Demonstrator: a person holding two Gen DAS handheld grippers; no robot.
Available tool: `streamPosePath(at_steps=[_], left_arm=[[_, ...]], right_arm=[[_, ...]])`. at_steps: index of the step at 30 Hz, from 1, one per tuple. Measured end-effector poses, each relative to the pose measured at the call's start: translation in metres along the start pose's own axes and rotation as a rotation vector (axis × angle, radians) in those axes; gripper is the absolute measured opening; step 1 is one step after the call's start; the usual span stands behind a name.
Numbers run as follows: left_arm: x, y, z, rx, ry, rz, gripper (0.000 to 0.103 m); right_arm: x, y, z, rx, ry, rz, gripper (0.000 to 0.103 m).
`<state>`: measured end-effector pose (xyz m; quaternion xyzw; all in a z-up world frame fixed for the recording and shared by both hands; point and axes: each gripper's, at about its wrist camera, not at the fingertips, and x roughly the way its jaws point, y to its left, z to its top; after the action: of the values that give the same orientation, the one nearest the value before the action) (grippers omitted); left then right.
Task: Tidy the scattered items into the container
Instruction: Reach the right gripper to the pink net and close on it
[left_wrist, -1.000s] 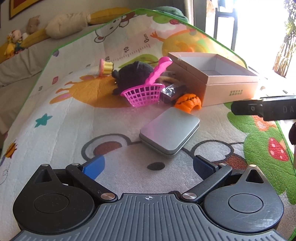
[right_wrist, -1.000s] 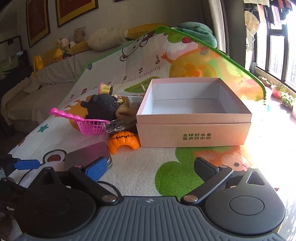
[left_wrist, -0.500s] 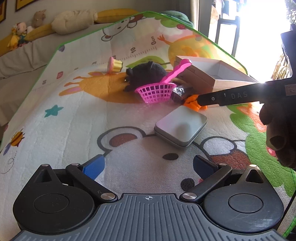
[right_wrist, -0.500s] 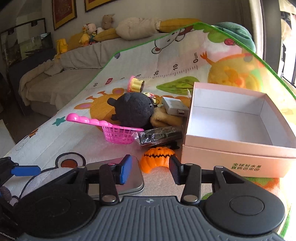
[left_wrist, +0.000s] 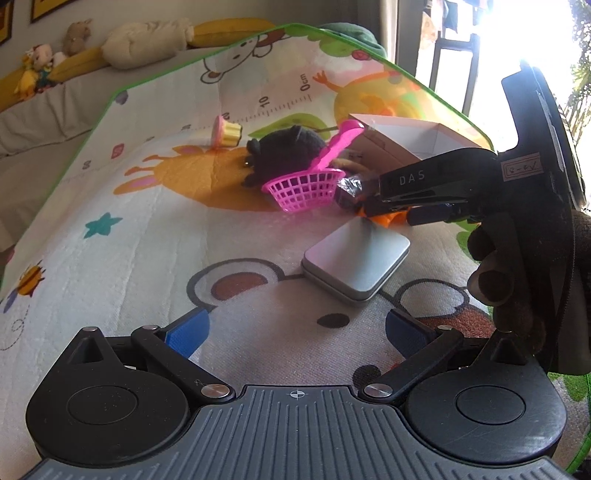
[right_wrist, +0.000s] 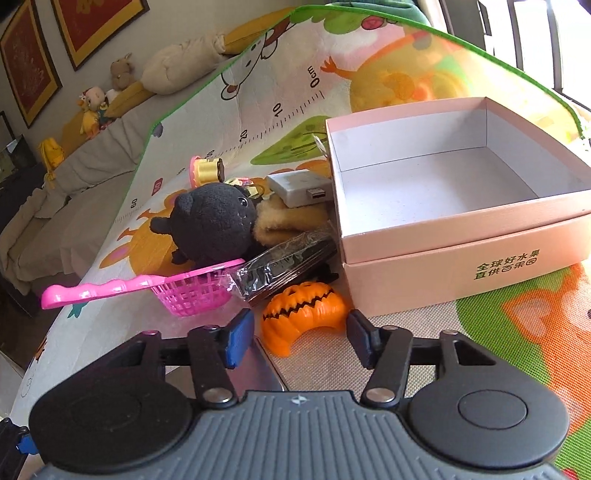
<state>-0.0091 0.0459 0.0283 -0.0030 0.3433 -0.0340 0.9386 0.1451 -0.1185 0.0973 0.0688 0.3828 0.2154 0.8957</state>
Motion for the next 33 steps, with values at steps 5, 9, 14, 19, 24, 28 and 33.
streamPosePath(at_steps=[5,9,14,19,24,28,33], left_arm=[[-0.008,-0.003,0.013,0.007,-0.053,0.018,0.103],[-0.003,-0.007,0.03,0.004,-0.114,0.015,0.103],[0.011,-0.012,0.054,0.008,-0.183,0.057,0.103],[0.019,-0.02,0.071,0.042,-0.216,0.096,0.09],[0.032,-0.014,0.076,0.036,-0.174,0.132,0.061],[0.029,-0.004,0.075,0.02,-0.175,0.16,0.037],[0.01,0.02,0.064,0.023,-0.177,0.242,0.033]], right_arm=[[-0.022,-0.015,-0.008,-0.051,0.017,0.038,0.013],[-0.053,-0.037,-0.027,-0.118,-0.04,-0.043,0.013],[-0.075,-0.069,-0.051,-0.051,-0.061,-0.043,0.016],[-0.085,-0.069,-0.065,-0.07,-0.143,-0.046,0.035],[-0.082,-0.074,-0.063,-0.032,-0.129,-0.03,0.038],[-0.083,-0.078,-0.064,-0.007,-0.143,-0.024,0.038],[-0.085,-0.077,-0.066,-0.014,-0.153,-0.029,0.038]])
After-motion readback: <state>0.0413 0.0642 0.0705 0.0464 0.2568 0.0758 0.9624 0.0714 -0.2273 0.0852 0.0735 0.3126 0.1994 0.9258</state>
